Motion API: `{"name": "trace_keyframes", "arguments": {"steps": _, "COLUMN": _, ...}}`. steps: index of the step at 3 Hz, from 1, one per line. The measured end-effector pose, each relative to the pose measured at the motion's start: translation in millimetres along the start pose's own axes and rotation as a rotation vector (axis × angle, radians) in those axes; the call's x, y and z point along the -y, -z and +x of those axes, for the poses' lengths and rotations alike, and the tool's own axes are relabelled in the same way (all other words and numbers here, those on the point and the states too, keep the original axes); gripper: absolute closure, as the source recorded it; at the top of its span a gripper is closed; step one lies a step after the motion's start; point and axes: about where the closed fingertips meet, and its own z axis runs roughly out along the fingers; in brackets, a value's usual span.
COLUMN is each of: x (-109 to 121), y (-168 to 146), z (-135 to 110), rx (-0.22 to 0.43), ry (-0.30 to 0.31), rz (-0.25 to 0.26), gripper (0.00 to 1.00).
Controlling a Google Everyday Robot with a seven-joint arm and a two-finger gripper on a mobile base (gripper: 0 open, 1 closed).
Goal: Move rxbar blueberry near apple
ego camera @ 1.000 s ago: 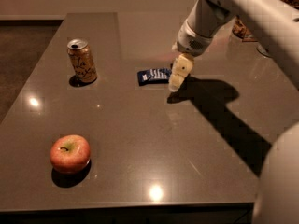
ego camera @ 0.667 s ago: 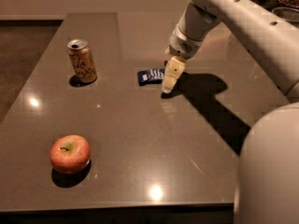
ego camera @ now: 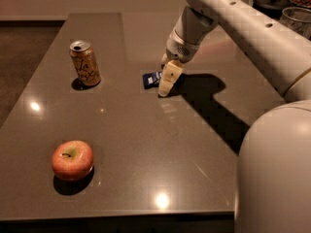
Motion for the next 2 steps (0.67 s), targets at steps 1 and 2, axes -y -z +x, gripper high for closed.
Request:
{"name": "trace_keyframes", "arguments": {"steps": 1, "x": -5.4, "y": 8.7, "z": -8.7, "rx": 0.025, "ry": 0.010, "rz": -0.003, "gripper": 0.38}}
{"name": "trace_keyframes", "arguments": {"steps": 2, "x": -14.0, "y": 11.5, "z": -5.8, "rx": 0.021, "ry": 0.014, "rz": -0.018, "gripper": 0.61}}
